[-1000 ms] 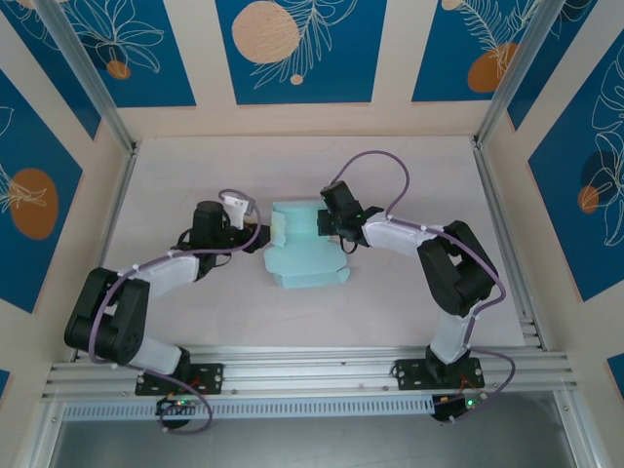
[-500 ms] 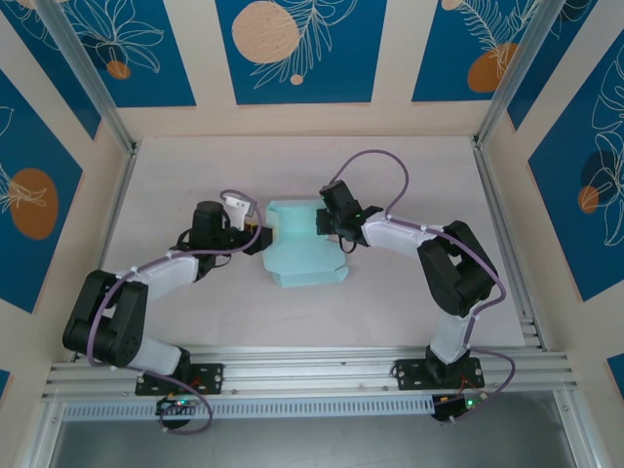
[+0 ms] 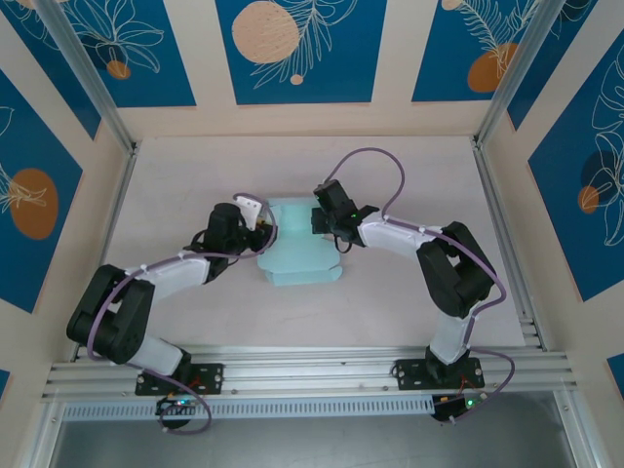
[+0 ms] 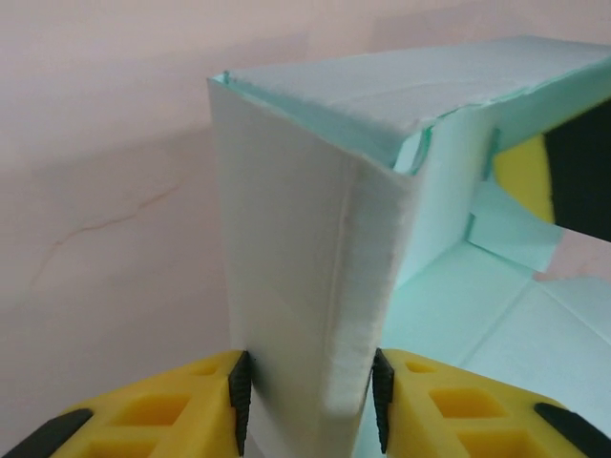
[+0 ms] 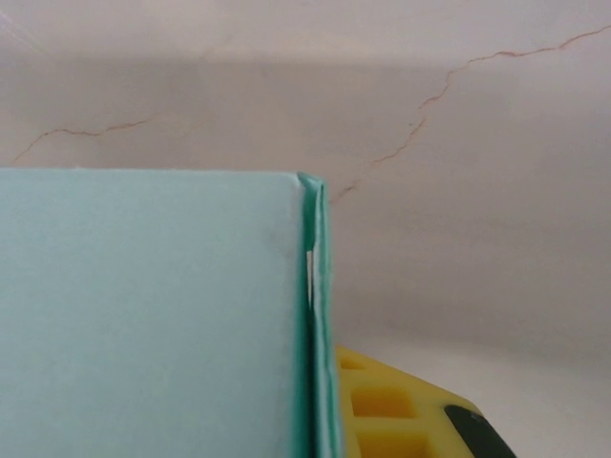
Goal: Fold the paper box
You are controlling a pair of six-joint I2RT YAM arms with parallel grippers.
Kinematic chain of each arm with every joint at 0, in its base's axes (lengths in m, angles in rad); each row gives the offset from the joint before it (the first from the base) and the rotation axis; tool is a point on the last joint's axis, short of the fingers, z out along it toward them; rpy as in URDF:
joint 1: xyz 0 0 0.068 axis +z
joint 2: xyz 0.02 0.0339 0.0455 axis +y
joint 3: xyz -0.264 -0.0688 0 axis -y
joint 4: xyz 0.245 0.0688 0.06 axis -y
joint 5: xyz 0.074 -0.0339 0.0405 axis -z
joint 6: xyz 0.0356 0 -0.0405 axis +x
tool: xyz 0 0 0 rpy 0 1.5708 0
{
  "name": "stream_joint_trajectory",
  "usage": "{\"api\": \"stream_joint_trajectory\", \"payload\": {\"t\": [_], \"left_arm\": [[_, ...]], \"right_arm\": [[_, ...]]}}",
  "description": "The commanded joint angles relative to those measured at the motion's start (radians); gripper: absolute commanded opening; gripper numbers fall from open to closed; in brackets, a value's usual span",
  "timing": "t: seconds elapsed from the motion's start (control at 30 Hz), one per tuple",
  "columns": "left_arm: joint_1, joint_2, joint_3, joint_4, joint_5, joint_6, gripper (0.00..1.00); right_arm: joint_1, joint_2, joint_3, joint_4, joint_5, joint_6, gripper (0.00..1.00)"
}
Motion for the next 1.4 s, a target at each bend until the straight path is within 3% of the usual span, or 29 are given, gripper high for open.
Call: {"api": "stream_joint_trajectory", "payload": {"t": [0.0, 0.27, 0.67, 0.8, 0.9, 1.13, 1.37], "left_arm": [[-0.019, 0.017, 0.021, 0.047, -0.159, 0.05, 0.37], [-0.022, 0.033, -0.008, 0.168, -0.298, 0.054, 0.29], [-0.024, 0.02, -0.003, 0.163, -0.248, 0.055, 0.3], [-0.023, -0.029, -0.025, 0.134, -0.283, 0.052, 0.08], [-0.024, -0.051, -0.032, 0.114, -0.319, 0.054, 0.07], [-0.024, -0.013, -0.025, 0.148, -0.49, 0.021, 0.08], [-0.024, 0.066, 0.049, 0.052, -0.811, -0.127, 0.1]], "right_arm": [[0.034, -0.002, 0.042, -0.018, 0.004, 0.018, 0.0], [0.061, -0.012, 0.056, -0.039, 0.015, 0.021, 0.0], [0.07, -0.004, 0.07, -0.059, 0.041, 0.023, 0.0], [0.068, 0.01, 0.084, -0.07, 0.049, 0.025, 0.0], [0.069, 0.023, 0.097, -0.076, 0.044, 0.027, 0.0], [0.089, 0.024, 0.115, -0.095, 0.044, 0.058, 0.0], [0.156, 0.049, 0.167, -0.192, 0.082, 0.159, 0.0]]}}
